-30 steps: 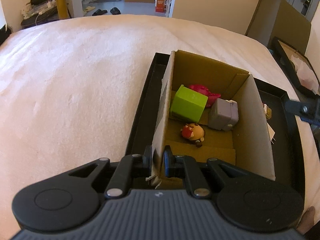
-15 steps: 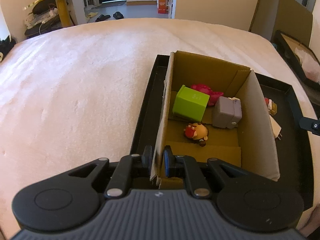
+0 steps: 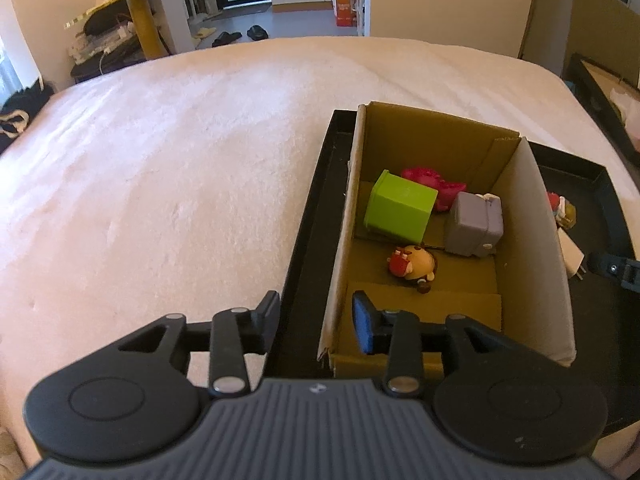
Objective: Organize rigid objects
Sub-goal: 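Move the right gripper to the white power adapter and grasp it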
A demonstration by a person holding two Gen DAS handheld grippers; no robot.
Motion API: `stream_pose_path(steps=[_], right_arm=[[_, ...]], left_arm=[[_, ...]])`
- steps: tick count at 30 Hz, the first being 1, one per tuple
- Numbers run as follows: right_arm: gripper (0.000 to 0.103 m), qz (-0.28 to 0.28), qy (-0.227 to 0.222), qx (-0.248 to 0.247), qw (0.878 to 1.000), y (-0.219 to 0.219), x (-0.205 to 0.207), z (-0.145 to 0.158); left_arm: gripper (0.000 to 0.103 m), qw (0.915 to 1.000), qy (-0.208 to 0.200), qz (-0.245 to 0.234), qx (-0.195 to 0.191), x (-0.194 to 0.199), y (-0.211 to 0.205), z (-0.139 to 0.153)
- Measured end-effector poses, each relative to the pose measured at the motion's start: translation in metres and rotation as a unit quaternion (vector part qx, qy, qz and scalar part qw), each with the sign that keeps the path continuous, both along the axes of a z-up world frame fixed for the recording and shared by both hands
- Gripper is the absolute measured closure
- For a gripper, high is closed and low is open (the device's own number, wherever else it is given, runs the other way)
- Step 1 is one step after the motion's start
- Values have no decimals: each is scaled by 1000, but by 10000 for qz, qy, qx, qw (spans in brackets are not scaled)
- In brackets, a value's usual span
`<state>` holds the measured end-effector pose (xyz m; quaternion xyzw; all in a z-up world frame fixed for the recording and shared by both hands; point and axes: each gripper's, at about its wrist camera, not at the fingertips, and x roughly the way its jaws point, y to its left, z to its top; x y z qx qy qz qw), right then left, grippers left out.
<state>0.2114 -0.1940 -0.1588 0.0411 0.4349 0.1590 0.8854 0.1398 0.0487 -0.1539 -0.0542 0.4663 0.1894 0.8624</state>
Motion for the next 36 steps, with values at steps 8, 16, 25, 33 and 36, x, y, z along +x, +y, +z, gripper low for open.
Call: stream_pose_path(steps=[8, 16, 25, 33, 36], right_arm=[[39, -148, -53, -390, 9991, 6, 10, -23], [39, -195, -72, -575, 9981, 17, 20, -40], [43, -378, -142, -855, 9955, 22, 33, -54], [67, -407, -167, -936, 9946, 20, 32, -56], [67, -370, -80, -821, 9959, 20, 28, -54]], left_arm=[[58, 9994, 203, 43, 289, 6, -6, -3], [54, 9978, 279, -3, 594, 9, -13, -5], [53, 9980, 251, 41, 580, 12, -14, -6], [53, 9978, 220, 82, 620, 15, -15, -6], [53, 9981, 184, 100, 586, 14, -14, -4]])
